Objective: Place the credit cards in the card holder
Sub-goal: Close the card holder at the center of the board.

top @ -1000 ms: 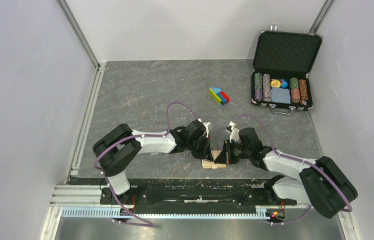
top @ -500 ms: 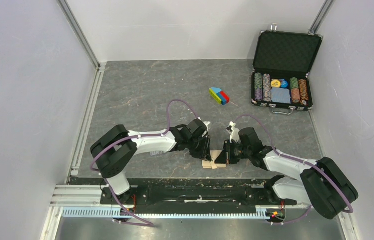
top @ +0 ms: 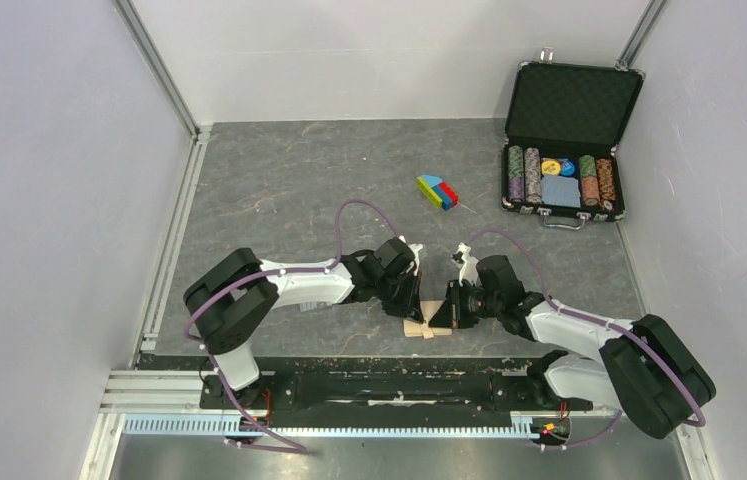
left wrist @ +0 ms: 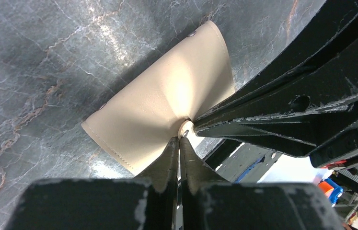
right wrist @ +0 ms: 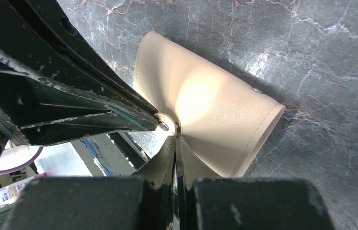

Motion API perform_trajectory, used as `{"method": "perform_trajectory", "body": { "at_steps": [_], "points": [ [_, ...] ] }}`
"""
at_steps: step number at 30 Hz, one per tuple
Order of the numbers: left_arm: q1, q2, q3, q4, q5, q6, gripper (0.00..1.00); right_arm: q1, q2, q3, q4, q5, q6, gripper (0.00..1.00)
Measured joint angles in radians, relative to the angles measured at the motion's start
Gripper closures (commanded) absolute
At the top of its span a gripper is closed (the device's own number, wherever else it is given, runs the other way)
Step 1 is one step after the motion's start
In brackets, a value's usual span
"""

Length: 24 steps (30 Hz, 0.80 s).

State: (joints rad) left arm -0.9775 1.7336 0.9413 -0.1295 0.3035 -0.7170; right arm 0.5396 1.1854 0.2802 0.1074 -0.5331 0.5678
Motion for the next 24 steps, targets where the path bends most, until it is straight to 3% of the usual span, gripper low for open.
{"method": "perform_trajectory", "body": {
  "at_steps": [24],
  "points": [
    [-0.002,0.001,0.015,-0.076,-0.011,0.079,0.98,0.002,0.007,0.094,-0.135,0.091,-0.068,1.0]
  ]
}}
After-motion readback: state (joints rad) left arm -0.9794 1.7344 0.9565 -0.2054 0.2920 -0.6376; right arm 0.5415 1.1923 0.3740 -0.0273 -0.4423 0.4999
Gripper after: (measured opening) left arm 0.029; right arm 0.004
